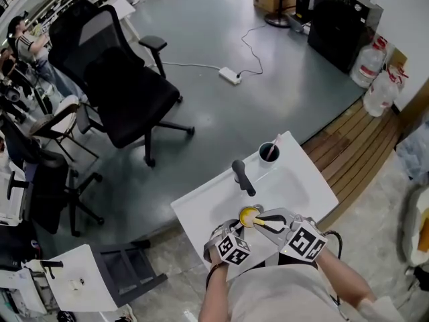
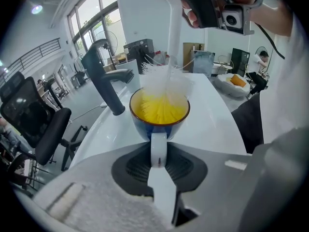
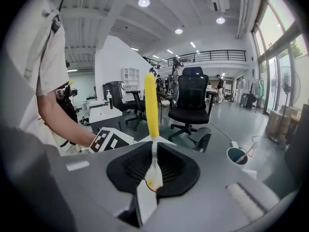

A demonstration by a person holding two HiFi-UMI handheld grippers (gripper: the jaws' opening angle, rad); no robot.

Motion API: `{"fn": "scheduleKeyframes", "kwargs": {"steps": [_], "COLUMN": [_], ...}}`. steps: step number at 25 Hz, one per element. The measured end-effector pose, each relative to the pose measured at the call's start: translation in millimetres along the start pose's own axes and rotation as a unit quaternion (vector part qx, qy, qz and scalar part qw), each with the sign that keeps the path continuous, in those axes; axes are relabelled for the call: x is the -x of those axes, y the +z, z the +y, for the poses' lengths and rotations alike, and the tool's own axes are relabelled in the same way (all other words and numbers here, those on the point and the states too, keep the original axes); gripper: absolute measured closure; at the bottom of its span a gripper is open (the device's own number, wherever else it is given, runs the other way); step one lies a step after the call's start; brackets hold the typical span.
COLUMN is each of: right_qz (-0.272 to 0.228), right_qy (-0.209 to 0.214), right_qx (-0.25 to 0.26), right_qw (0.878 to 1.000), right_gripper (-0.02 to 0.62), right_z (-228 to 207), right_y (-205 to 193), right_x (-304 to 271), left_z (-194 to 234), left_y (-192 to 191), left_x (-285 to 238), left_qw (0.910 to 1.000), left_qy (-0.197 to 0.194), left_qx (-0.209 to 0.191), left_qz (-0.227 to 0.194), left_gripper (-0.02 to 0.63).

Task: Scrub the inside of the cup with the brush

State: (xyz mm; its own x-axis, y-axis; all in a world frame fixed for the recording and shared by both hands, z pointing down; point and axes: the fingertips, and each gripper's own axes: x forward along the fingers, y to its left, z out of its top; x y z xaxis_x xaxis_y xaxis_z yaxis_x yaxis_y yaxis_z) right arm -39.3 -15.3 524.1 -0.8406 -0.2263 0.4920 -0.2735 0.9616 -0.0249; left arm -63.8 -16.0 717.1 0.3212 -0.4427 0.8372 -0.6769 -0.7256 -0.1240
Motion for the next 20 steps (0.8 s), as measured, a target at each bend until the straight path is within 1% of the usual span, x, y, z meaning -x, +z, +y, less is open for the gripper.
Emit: {"fn": "scheduleKeyframes", "kwargs": {"steps": [2, 5, 9, 11, 12, 14, 16, 18, 20], "right_qz": [-0.022, -0.037, -0.023, -0.005, 0.004, 0.016, 0.025, 0.027, 0.015], "right_qy": [-0.001, -0.015, -0.039, -0.039, -0.037, -0.027, -0.010, 0.010, 0.025], "right_qx": [-0.008, 0.010, 0.061, 0.090, 0.096, 0.089, 0.065, 0.040, 0.026], "right_qw": [1.000, 0.999, 0.997, 0.995, 0.995, 0.996, 0.998, 0.999, 0.999], "right_gripper": [0.560, 0.561, 0.561, 0.560, 0.560, 0.560, 0.561, 0.561, 0.560], "right_z": [-1.8, -5.5, -6.2, -4.9, -4.7, -5.1, -4.3, 0.3, 6.5], "right_y": [15.2, 21.7, 16.7, 11.4, 7.0, -7.3, -18.0, -18.9, -10.5], "right_x": [3.3, 3.0, 0.3, -0.7, -1.0, -2.2, -2.8, -2.2, -0.8], "left_z": [-0.9, -2.2, -4.7, -2.7, -2.3, -2.1, -0.9, -1.5, -5.4], "left_y": [0.8, 4.2, 10.6, 11.3, 10.3, 6.2, 2.4, -0.7, -4.6], "left_x": [0.3, 0.9, 1.4, 0.7, 0.0, -2.0, -5.0, -6.8, -5.8], "left_qw": [1.0000, 1.0000, 1.0000, 1.0000, 0.9999, 0.9999, 0.9999, 0.9998, 0.9998], "left_qy": [-0.001, -0.001, 0.000, 0.007, 0.009, 0.009, 0.010, 0.009, 0.006], "left_qx": [0.000, 0.003, 0.000, -0.005, -0.006, -0.007, -0.009, -0.011, -0.009], "left_qz": [0.000, -0.004, -0.007, -0.004, -0.001, 0.005, 0.011, 0.014, 0.016], "left_gripper": [0.549, 0.548, 0.548, 0.548, 0.547, 0.548, 0.548, 0.548, 0.548]}}
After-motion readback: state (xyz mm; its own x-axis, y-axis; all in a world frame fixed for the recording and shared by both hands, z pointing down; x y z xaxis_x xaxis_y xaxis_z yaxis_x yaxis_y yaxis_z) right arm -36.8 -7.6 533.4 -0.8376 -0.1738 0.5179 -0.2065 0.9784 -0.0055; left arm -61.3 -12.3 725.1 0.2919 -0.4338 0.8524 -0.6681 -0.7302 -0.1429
